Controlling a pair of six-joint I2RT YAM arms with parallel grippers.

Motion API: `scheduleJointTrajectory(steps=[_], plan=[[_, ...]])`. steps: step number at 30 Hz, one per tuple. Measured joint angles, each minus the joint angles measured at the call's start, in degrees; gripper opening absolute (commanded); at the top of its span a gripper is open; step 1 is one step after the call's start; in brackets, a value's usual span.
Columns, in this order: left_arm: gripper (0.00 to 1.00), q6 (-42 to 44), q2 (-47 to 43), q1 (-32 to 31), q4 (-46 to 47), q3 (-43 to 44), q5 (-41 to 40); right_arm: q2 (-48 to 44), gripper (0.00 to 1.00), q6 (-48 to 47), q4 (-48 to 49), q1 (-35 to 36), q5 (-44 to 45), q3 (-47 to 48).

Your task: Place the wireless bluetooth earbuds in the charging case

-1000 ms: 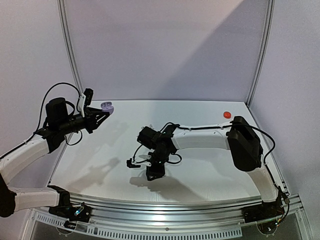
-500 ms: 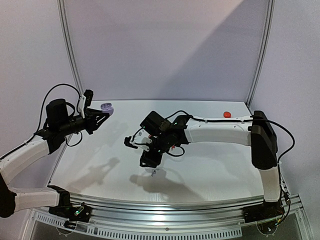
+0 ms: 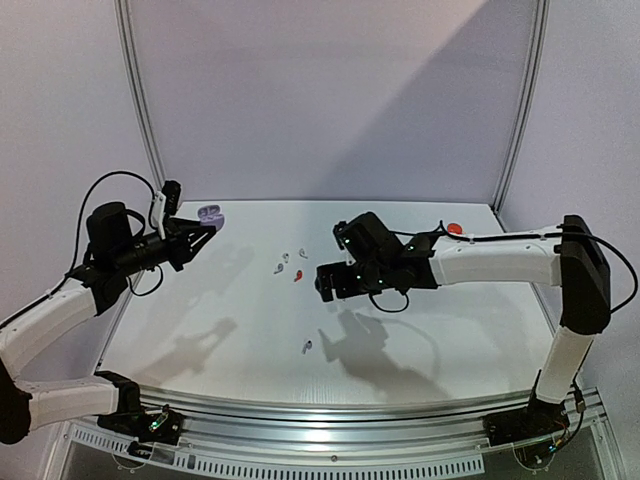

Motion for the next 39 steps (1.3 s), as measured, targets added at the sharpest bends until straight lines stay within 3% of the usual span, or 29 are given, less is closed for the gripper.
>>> scheduleJointTrajectory(steps=[4,8,15,24,39], plan=[[0.0,-1.09,-0.33,0.0,0.76,-0.46,0.07,-0.5,0.99,6.91,-1.62,-1.51,2.23,1.51],[0.0,-2.82,-0.07,0.0,1.09,-0.46,-0.2,2.99,0.93,10.34,-9.62,-0.59,3.78,12.57],[0.0,-4.48,0.26,0.0,2.45,-0.46,-1.9,14.43,0.78,16.02,-25.09,3.04,5.64,28.37],[0.0,-4.72,-0.46,0.0,3.61,-1.22,-2.78,31.87,0.69,19.08,-39.12,5.2,3.91,46.1],[0.0,-4.7,-4.63,0.0,2.47,-6.03,-3.52,37.94,0.62,17.86,-45.05,9.2,1.29,48.83]])
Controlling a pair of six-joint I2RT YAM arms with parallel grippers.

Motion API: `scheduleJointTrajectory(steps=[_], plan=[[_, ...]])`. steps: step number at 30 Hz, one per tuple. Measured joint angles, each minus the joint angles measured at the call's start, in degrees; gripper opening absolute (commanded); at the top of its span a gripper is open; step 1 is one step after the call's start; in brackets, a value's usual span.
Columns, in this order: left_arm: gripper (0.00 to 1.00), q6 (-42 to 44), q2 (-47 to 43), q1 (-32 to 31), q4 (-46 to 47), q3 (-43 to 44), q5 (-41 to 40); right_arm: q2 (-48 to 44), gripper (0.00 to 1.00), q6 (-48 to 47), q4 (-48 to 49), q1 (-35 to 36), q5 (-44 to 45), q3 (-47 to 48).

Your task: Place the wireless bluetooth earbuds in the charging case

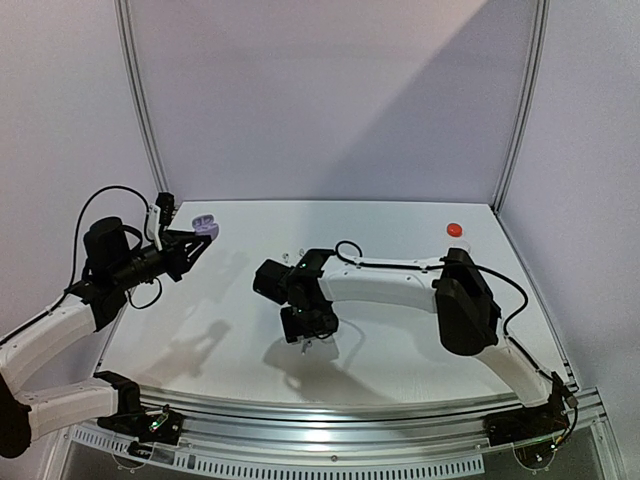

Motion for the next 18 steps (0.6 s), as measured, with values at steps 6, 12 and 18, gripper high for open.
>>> scheduleJointTrajectory(steps=[6,12,18], plan=[[0.0,-0.04,0.04,0.0,-0.04,-0.13,0.07,0.44,0.55,-0.5,-0.42,2.27,-0.33,0.61],[0.0,-0.02,0.31,0.0,0.02,-0.13,0.04,-1.07,0.54,0.46,0.31,2.34,0.17,-2.27],[0.0,0.02,0.31,0.0,0.04,-0.13,0.02,-4.72,0.53,1.6,-0.42,2.32,2.29,-8.52]])
